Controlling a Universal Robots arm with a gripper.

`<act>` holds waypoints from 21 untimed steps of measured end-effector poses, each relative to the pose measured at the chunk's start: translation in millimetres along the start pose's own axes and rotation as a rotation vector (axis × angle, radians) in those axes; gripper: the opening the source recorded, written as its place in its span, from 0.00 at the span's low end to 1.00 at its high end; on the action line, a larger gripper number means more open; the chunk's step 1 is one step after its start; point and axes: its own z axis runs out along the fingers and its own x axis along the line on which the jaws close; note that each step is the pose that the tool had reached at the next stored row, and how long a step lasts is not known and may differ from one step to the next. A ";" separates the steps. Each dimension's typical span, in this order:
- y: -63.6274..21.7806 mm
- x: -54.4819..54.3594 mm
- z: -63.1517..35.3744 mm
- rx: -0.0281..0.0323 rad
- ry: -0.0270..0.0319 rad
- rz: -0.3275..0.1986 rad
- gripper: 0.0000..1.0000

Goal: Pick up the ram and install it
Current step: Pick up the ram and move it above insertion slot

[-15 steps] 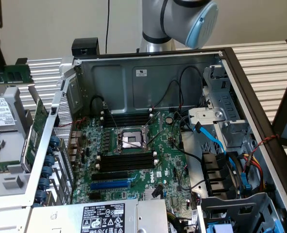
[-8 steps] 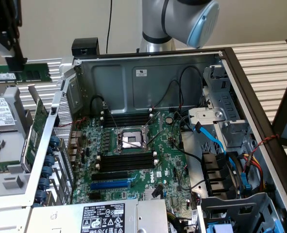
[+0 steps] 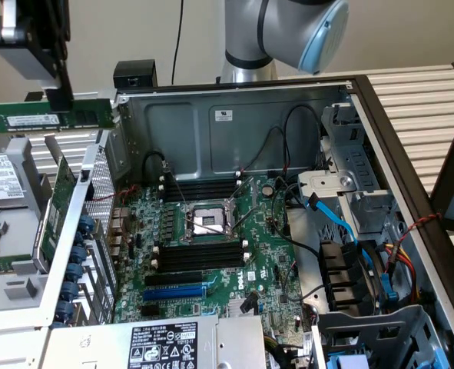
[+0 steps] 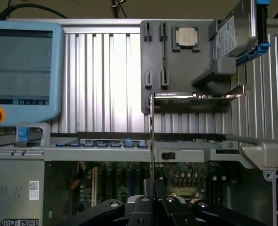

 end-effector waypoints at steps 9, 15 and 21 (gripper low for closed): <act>-41.0 -1.4 2.0 -0.0001 0.0001 -0.001 0.12; -68.3 -2.1 3.0 -0.0030 0.0002 -0.004 0.12; -76.5 -2.3 2.8 -0.0038 0.0003 -0.004 0.12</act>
